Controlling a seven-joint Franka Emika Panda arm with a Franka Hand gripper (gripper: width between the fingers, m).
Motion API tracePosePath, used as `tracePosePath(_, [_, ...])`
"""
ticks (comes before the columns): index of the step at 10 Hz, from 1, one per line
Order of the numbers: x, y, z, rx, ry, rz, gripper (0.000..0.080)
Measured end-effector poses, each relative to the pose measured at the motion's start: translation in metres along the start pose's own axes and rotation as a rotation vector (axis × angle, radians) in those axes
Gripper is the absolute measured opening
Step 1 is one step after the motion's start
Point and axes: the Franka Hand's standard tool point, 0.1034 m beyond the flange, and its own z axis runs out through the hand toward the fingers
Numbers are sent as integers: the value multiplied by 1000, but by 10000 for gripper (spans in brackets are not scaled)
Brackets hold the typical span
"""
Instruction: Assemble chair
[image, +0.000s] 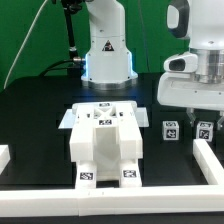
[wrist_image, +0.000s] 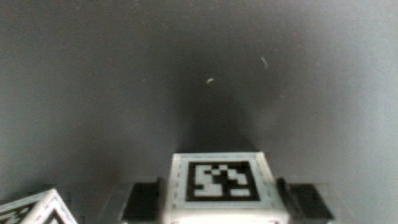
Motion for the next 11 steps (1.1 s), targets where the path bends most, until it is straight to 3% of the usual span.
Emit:
tracePosePath(4, [3, 1, -6, -4, -14, -16, 285])
tracePosePath(5, [16, 3, -38, 14, -37, -15, 285])
tracePosePath(6, [27, 6, -71, 52, -30, 10, 285])
tracePosePath(7, [34, 12, -91, 56, -57, 9, 285])
tracePosePath(8, [44, 8, -106, 57, -67, 11, 285])
tracePosePath(10, [47, 6, -89, 43, -69, 25, 285])
tracePosePath(11, [48, 5, -91, 46, -67, 26, 285])
